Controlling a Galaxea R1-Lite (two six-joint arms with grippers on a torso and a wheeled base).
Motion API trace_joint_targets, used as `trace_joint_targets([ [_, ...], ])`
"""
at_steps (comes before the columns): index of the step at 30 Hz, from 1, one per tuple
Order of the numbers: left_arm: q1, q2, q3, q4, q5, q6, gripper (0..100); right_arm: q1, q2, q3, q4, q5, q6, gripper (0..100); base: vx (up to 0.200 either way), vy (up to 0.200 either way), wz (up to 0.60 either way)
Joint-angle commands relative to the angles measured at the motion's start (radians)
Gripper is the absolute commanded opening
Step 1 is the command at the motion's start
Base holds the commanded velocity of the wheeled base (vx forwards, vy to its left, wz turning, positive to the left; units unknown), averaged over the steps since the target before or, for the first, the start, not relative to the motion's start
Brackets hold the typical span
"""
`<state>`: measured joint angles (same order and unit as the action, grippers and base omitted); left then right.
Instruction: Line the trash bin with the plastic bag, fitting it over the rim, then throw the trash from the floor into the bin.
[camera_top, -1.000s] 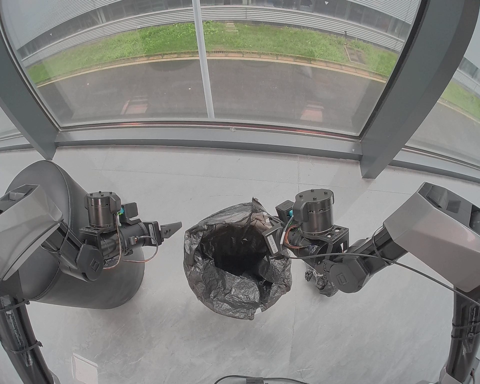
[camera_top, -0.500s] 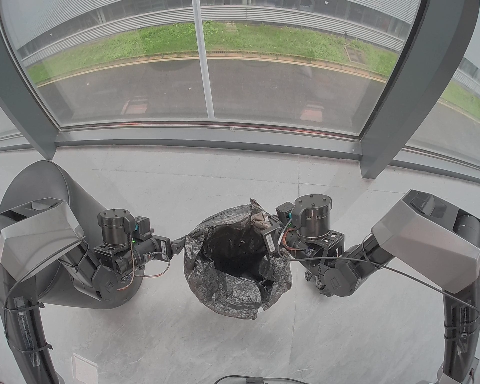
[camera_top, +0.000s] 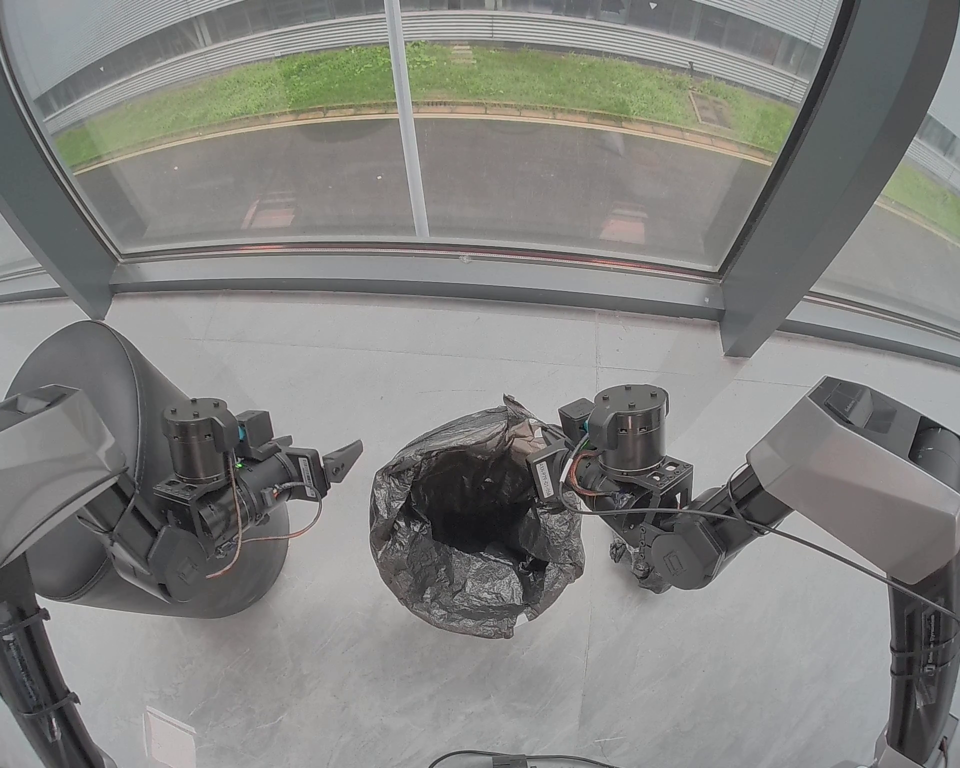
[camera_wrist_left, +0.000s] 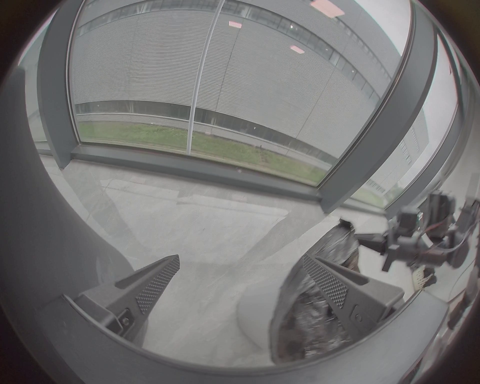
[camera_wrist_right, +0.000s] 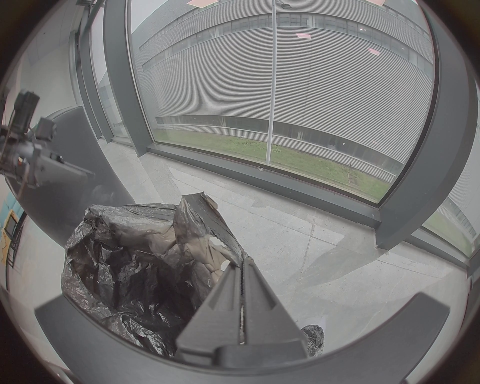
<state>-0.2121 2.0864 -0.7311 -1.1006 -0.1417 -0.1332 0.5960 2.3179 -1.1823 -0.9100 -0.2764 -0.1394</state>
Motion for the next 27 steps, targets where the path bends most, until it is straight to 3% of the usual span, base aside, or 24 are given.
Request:
trace_joint_targets([
  [1, -0.036, -0.206, 0.073, -0.011, -0.041, -0.059, 100, -0.007, 0.002, 0.0, -0.001, 0.0, 0.001, 0, 0.0, 0.0, 0.0],
  [4, -0.066, -0.247, 0.096, -0.01, -0.084, -0.103, 100, -0.007, 0.002, 0.0, -0.001, -0.001, 0.0, 0, 0.0, 0.0, 0.0],
  [5, -0.07, -0.25, 0.098, -0.01, -0.087, -0.106, 100, -0.007, 0.002, 0.0, -0.001, -0.001, 0.0, 100, 0.0, 0.0, 0.0],
  [15, -0.098, -0.246, 0.104, -0.016, -0.079, -0.098, 100, -0.007, 0.002, 0.001, -0.053, -0.001, 0.001, 100, 0.0, 0.0, 0.0],
  [22, -0.112, -0.161, 0.13, -0.039, -0.068, 0.104, 100, -0.007, -0.025, 0.004, -0.056, -0.003, 0.003, 100, 0.0, 0.0, 0.0],
  [27, -0.105, -0.091, 0.113, -0.05, -0.068, 0.13, 100, -0.007, -0.074, 0.029, -0.055, -0.004, 0.004, 100, 0.0, 0.0, 0.0],
])
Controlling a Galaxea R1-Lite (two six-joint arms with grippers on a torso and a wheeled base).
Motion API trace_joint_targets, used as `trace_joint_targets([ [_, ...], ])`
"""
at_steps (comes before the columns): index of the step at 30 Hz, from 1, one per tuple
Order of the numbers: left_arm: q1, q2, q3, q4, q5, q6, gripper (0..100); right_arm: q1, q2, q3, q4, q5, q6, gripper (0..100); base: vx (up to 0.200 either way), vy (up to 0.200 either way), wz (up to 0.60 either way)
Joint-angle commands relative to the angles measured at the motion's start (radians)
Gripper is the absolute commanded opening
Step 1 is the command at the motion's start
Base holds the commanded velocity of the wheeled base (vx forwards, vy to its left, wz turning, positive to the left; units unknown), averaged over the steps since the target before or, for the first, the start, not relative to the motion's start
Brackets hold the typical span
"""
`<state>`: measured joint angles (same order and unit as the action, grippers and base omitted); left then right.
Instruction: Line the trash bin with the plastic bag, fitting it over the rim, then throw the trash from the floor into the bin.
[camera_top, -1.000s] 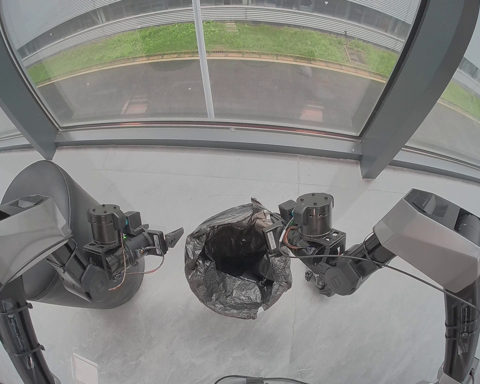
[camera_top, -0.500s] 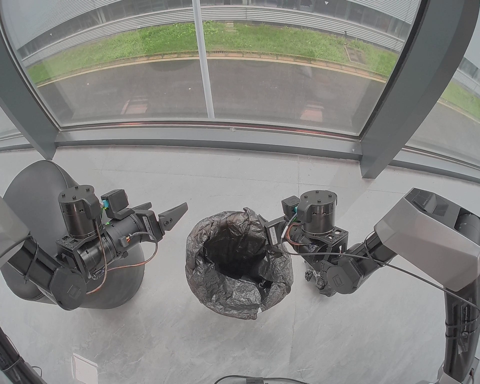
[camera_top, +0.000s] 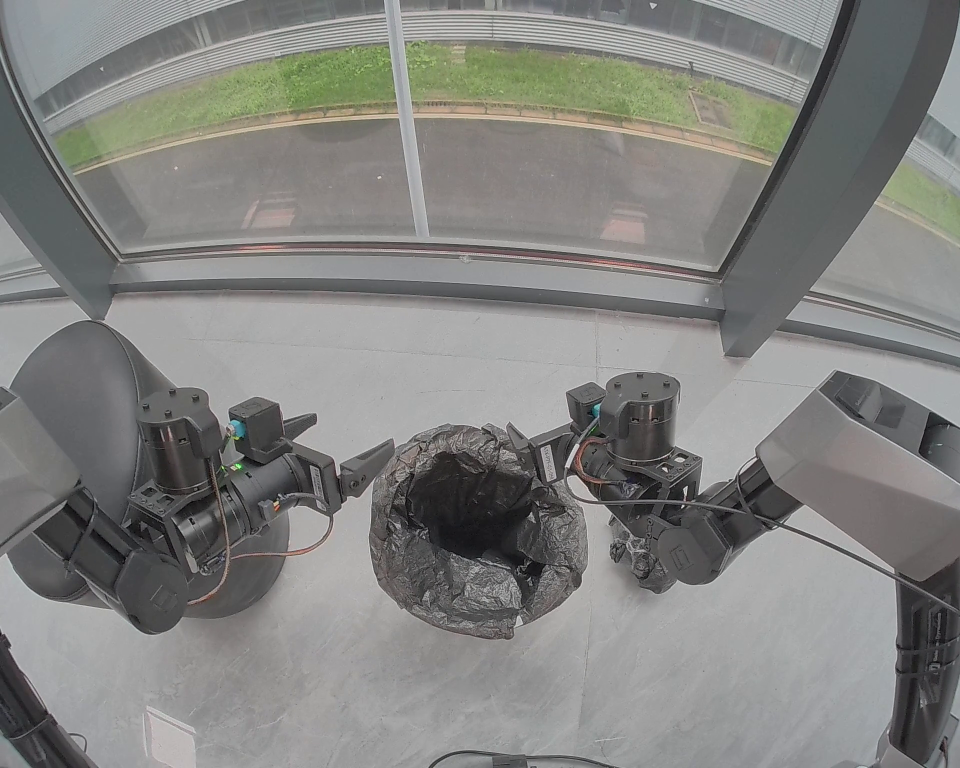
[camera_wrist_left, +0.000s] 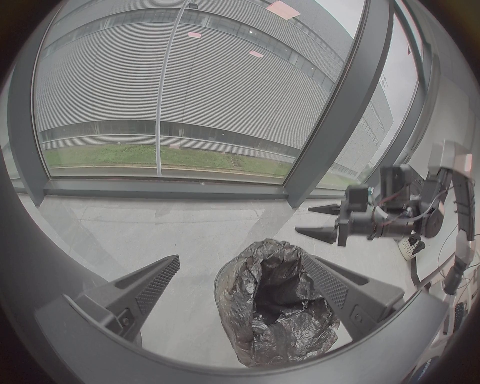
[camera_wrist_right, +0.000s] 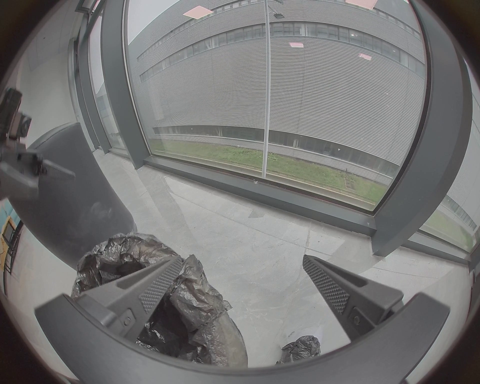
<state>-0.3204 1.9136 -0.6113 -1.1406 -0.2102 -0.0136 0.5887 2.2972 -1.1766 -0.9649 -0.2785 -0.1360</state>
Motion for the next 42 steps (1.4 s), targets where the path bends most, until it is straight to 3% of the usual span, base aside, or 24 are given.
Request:
trace_joint_targets([
  [1, 0.003, 0.091, -0.002, -0.016, 0.0, 0.012, 100, 0.0, -0.074, 0.034, 0.0, -0.002, 0.007, 100, 0.0, 0.0, 0.0],
  [8, -0.002, 0.185, 0.015, -0.125, 0.002, 0.052, 100, 0.0, -0.191, 0.115, 0.011, -0.002, 0.124, 100, 0.0, 0.0, 0.0],
  [16, -0.011, 0.269, -0.038, -0.129, 0.014, 0.052, 100, -0.026, -0.208, 0.192, -0.005, -0.005, 0.231, 100, 0.0, 0.0, 0.0],
  [20, -0.006, 0.315, -0.094, -0.131, 0.069, 0.023, 100, -0.04, -0.213, 0.203, -0.044, -0.011, 0.246, 100, 0.0, 0.0, 0.0],
  [24, -0.006, 0.318, -0.134, -0.114, 0.075, -0.032, 100, -0.047, -0.216, 0.235, -0.107, -0.011, 0.246, 100, 0.0, 0.0, 0.0],
  [42, -0.025, 0.34, -0.263, 0.01, 0.111, -0.045, 100, -0.072, -0.213, 0.304, -0.196, 0.001, 0.297, 100, 0.0, 0.0, 0.0],
])
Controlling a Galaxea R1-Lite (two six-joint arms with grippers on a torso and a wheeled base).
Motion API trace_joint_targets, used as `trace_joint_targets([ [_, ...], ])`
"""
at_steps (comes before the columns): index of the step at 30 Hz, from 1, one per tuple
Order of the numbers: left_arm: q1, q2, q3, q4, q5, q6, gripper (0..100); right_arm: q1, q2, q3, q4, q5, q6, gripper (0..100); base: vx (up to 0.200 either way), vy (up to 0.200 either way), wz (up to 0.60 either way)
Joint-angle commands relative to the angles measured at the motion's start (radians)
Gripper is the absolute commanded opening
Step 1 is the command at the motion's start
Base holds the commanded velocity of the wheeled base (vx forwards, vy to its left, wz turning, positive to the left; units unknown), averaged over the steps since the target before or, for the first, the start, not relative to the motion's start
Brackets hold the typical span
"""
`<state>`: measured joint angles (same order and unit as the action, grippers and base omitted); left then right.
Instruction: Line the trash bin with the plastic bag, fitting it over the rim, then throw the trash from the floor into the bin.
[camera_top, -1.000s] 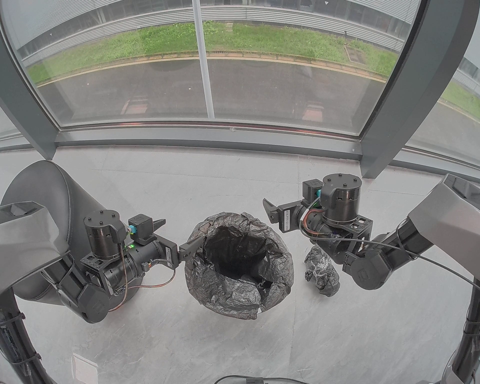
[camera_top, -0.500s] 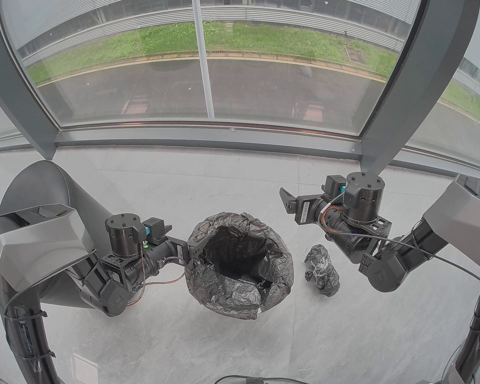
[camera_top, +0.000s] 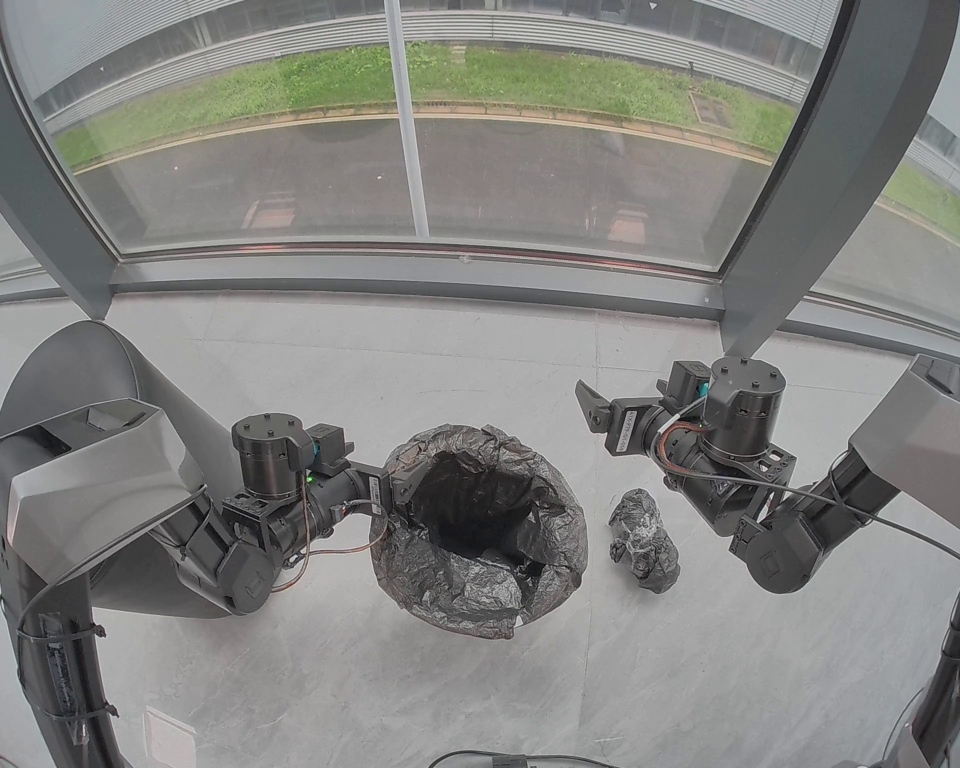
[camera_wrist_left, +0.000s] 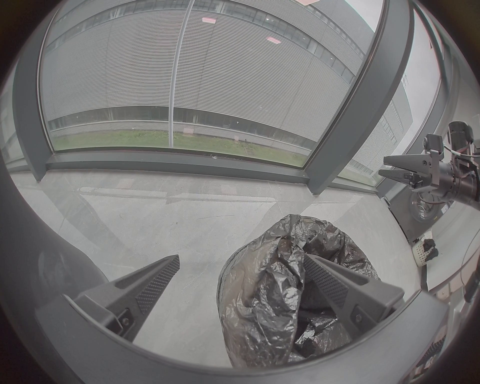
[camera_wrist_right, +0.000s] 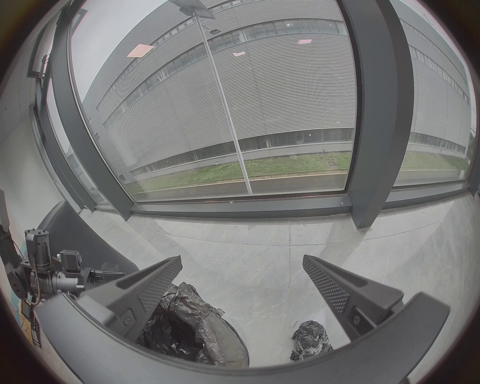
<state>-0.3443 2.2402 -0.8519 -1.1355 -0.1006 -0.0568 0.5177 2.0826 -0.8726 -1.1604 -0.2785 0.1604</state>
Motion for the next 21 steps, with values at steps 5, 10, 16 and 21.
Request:
trace_joint_targets([
  [5, 0.013, 0.035, -0.078, 0.049, 0.002, -0.031, 100, -0.001, 0.007, 0.0, -0.001, 0.002, 0.002, 100, 0.0, 0.0, 0.0],
  [10, 0.033, 0.045, -0.101, 0.06, 0.004, -0.034, 100, -0.001, 0.01, 0.0, -0.001, 0.002, 0.002, 100, 0.0, 0.0, 0.0],
  [16, 0.05, 0.048, -0.125, 0.086, 0.022, -0.038, 100, -0.001, 0.004, 0.0, -0.001, 0.002, 0.002, 100, 0.0, 0.0, 0.0],
  [21, 0.054, 0.061, -0.13, 0.086, 0.022, -0.044, 100, -0.001, 0.005, 0.0, -0.002, 0.002, 0.002, 100, 0.0, 0.0, 0.0],
])
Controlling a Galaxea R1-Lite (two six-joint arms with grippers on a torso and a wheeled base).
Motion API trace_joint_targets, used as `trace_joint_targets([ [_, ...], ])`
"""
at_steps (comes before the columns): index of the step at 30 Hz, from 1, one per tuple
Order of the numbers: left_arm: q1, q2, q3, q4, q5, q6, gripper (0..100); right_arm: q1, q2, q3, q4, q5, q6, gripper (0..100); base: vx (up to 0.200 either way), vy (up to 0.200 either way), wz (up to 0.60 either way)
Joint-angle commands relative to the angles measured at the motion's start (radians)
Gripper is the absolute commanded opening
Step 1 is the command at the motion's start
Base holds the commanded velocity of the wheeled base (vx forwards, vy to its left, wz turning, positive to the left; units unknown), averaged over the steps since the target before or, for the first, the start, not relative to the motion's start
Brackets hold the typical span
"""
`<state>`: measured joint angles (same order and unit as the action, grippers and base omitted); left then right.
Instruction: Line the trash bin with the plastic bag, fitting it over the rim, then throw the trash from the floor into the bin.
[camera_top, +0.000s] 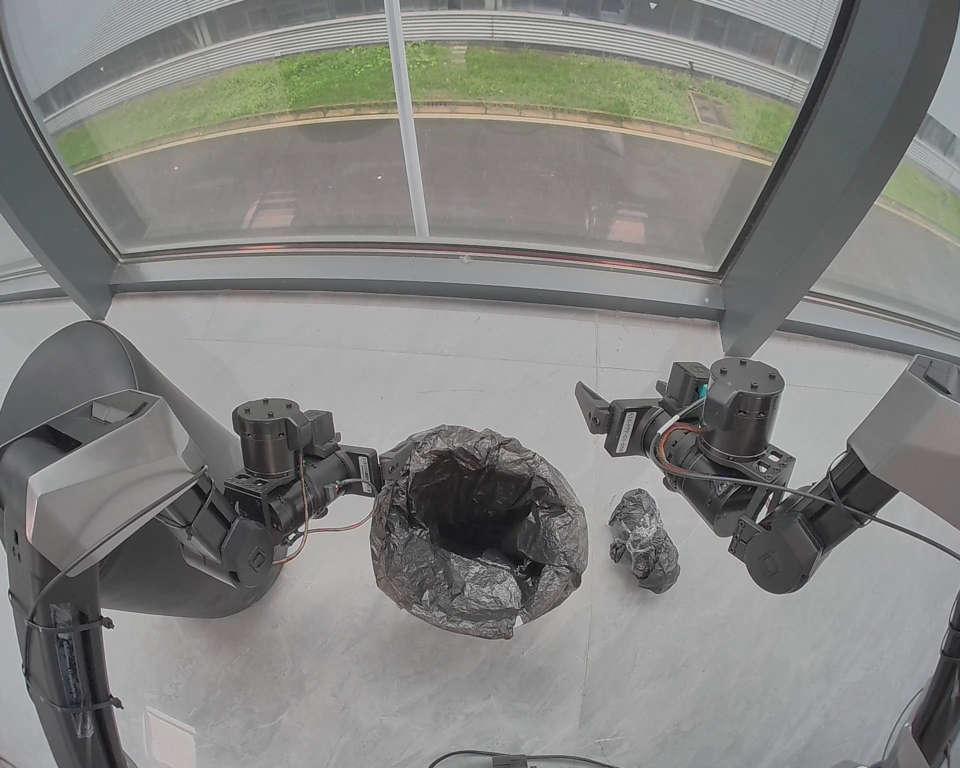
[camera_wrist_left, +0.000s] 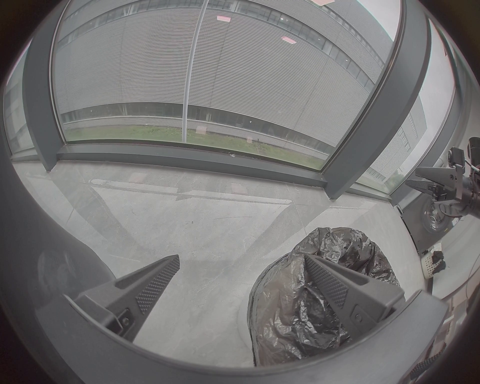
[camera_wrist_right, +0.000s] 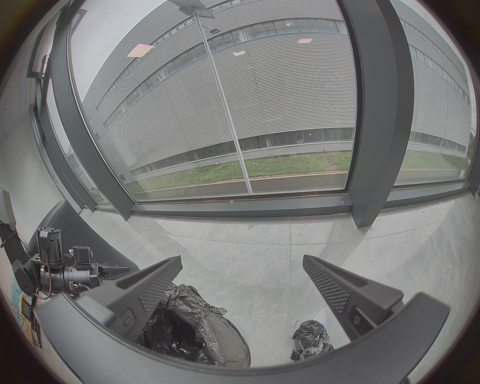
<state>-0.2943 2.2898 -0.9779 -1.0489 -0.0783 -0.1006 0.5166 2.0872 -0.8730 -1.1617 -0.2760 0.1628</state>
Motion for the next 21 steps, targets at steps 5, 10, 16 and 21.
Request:
trace_joint_targets([
  [5, 0.035, 0.046, -0.015, -0.002, 0.0, -0.001, 100, 0.0, 0.001, 0.0, -0.001, 0.0, 0.0, 100, 0.0, 0.0, 0.0],
  [10, 0.063, 0.085, -0.019, -0.01, -0.001, -0.01, 100, 0.0, 0.002, 0.0, -0.001, 0.0, 0.0, 100, 0.0, 0.0, 0.0],
  [16, 0.067, 0.108, -0.027, -0.011, -0.003, -0.04, 100, 0.0, 0.004, 0.0, -0.001, 0.0, 0.0, 100, 0.0, 0.0, 0.0],
  [21, 0.067, 0.125, -0.025, -0.013, -0.006, -0.051, 100, 0.0, 0.004, 0.002, -0.001, -0.002, 0.0, 100, 0.0, 0.0, 0.0],
])
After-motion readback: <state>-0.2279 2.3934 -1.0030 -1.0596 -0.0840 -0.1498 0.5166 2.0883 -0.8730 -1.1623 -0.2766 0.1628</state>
